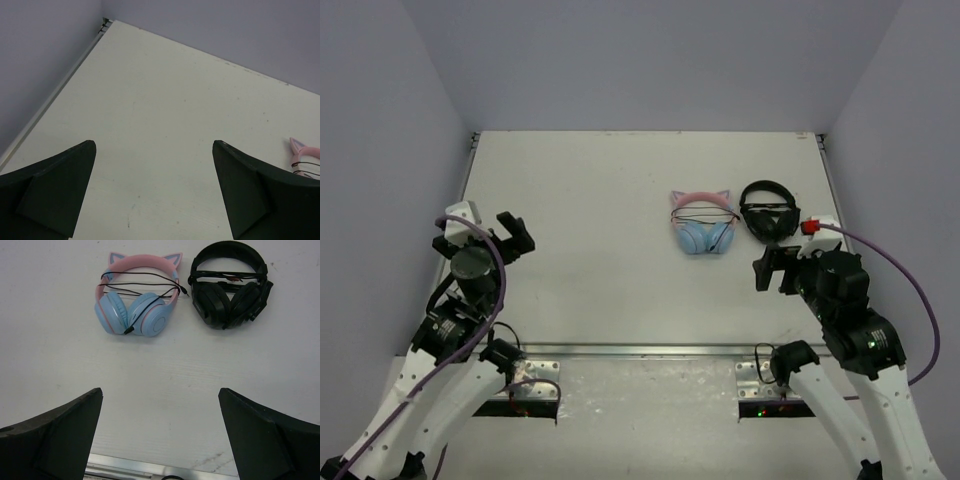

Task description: Wrap the headphones

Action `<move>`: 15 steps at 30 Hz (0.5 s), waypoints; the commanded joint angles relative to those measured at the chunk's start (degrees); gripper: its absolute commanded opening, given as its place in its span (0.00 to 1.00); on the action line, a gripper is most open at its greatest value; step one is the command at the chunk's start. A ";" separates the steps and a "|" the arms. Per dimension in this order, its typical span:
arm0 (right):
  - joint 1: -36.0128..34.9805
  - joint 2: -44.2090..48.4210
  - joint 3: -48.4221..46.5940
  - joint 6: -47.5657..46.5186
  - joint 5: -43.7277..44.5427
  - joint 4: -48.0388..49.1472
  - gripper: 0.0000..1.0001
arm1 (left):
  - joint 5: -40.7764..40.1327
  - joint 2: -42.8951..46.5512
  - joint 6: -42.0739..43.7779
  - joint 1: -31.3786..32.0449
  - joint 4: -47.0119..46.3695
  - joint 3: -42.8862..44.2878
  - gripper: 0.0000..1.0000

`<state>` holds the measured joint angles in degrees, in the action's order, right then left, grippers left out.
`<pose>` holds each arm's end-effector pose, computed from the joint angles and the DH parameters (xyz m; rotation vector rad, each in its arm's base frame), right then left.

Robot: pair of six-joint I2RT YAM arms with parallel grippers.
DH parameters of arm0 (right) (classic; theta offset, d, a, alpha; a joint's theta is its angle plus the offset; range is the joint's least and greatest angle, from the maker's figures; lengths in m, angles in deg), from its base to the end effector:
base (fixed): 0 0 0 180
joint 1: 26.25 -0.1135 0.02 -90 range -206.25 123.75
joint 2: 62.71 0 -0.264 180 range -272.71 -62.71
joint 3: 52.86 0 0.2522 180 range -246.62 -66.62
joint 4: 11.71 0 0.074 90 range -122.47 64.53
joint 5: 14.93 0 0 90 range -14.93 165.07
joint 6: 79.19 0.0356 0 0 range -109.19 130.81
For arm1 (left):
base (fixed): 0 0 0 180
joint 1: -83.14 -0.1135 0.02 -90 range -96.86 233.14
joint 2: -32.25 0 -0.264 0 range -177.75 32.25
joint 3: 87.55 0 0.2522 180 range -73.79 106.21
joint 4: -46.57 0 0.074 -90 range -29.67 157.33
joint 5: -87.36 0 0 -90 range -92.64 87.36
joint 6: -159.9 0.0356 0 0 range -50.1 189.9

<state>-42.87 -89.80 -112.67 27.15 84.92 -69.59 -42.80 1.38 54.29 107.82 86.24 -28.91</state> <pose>0.0936 0.0216 0.3237 0.1048 2.0056 0.1956 0.1146 -0.0274 0.3456 -0.3592 1.6925 0.1058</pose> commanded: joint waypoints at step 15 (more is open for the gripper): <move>-0.25 -0.33 3.50 0.54 -1.76 3.69 0.99 | 4.83 7.93 0.32 -0.08 -3.67 -8.58 1.00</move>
<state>-42.92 -89.21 -109.39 27.17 84.22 -68.89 -38.91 9.21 54.90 107.85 84.97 -37.32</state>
